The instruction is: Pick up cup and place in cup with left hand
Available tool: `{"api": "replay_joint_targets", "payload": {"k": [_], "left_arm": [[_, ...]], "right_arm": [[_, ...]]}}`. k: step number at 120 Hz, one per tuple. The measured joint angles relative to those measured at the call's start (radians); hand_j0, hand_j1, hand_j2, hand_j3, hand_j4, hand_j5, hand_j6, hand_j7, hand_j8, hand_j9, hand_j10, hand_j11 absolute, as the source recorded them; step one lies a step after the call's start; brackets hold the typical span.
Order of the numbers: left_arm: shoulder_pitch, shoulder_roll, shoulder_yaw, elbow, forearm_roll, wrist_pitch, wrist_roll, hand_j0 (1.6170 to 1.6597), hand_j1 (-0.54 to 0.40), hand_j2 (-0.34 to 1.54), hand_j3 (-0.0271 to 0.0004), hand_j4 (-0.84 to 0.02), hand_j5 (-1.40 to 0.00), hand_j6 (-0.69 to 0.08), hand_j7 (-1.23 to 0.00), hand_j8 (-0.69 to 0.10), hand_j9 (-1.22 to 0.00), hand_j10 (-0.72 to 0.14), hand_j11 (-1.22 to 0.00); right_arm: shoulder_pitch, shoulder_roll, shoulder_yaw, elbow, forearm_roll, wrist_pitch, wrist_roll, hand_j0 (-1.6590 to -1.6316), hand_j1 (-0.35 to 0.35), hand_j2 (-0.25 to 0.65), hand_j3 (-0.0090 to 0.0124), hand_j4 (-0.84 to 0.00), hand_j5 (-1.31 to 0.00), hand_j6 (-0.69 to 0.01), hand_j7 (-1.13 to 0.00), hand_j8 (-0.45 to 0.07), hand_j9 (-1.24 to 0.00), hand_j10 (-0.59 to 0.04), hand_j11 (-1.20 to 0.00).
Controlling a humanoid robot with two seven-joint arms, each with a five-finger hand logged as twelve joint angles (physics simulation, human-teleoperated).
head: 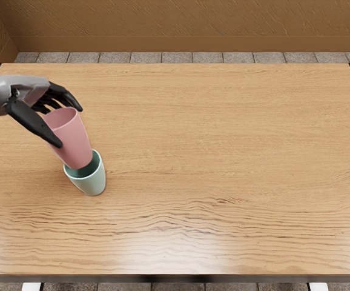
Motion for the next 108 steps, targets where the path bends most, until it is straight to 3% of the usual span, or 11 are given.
{"api": "replay_joint_targets", "payload": {"k": [76, 92, 108], "left_arm": [[0.014, 0.011, 0.001, -0.002, 0.000, -0.001, 0.002, 1.6529, -0.132, 0.12, 0.0000, -0.427, -0.74, -0.247, -0.75, -0.210, -0.74, -0.322, -0.72], [0.014, 0.005, 0.001, -0.002, 0.000, 0.002, 0.002, 1.6537, -0.121, 0.11, 0.0000, -0.450, -0.70, -0.271, -0.70, -0.232, -0.70, -0.342, -0.68], [0.014, 0.000, 0.000, -0.003, 0.001, 0.002, 0.002, 1.6557, -0.081, 0.09, 0.0000, -0.476, -0.57, -0.298, -0.57, -0.262, -0.57, -0.343, -0.56]], "right_arm": [[0.000, 0.000, 0.000, 0.000, 0.000, 0.000, 0.000, -1.6581, -0.331, -0.003, 0.0000, -0.015, -0.02, -0.015, -0.02, -0.015, -0.02, -0.015, -0.02], [0.000, 0.000, 0.000, 0.000, 0.000, 0.000, 0.000, -1.6581, -0.331, -0.003, 0.0000, -0.015, -0.02, -0.015, -0.02, -0.015, -0.02, -0.015, -0.02], [0.000, 0.000, 0.000, 0.000, 0.000, 0.000, 0.000, -1.6581, -0.331, -0.003, 0.0000, -0.015, -0.02, -0.015, -0.02, -0.015, -0.02, -0.015, -0.02]]}}
